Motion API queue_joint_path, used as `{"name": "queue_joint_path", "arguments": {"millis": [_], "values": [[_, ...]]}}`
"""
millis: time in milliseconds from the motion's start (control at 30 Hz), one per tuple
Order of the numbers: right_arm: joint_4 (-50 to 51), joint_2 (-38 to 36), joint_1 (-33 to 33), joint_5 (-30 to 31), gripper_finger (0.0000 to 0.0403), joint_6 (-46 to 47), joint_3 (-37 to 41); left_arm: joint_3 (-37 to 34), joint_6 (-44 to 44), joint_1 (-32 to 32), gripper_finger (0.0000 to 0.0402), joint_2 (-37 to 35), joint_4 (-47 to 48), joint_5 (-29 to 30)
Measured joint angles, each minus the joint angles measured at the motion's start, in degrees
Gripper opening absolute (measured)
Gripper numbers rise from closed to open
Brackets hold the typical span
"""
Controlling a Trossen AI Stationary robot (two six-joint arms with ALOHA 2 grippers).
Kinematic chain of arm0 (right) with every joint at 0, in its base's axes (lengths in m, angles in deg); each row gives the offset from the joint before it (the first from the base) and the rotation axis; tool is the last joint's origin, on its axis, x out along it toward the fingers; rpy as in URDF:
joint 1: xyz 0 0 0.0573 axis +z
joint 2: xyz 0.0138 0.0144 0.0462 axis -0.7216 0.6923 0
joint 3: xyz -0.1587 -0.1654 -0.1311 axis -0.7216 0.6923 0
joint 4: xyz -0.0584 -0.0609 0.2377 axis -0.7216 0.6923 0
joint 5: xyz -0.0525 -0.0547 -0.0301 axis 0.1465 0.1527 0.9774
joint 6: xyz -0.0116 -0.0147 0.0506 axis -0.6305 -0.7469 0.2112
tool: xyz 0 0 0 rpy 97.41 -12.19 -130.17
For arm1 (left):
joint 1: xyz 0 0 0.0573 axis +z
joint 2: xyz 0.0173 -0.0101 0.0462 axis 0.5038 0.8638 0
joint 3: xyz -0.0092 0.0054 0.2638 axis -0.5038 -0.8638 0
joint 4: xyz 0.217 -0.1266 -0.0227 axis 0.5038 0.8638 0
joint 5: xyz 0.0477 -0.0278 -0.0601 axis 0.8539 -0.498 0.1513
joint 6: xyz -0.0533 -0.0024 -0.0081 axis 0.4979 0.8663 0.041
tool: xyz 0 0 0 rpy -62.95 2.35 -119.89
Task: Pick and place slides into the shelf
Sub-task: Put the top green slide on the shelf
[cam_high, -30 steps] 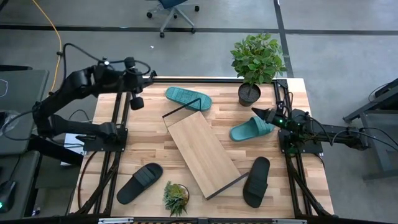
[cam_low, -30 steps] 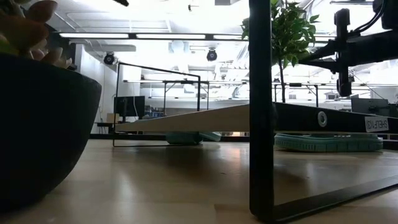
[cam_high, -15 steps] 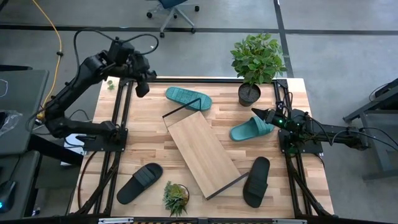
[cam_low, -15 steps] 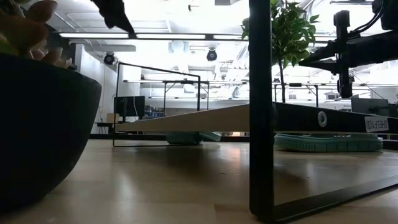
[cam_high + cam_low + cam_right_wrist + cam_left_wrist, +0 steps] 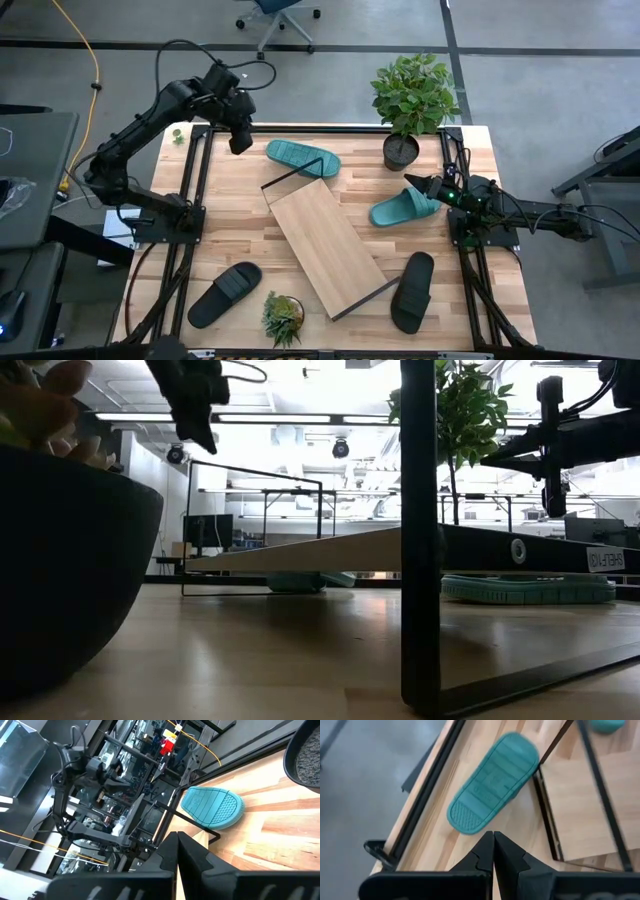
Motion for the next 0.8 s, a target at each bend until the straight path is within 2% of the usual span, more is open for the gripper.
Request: {"name": "queue_joint_path", "arguments": {"millis": [567,800], "values": [[0.36,0.0,-0.01,-0.9,0.0,-0.67,0.0,0.0,-1.85,-0.02,0.0001,8.2,-0.62,2.3],[0.37,0.0,-0.02,-0.94,0.0,-1.07,0.0,0.0,-1.36,-0.02,0.0001,10.19,-0.8,8.42]]}}
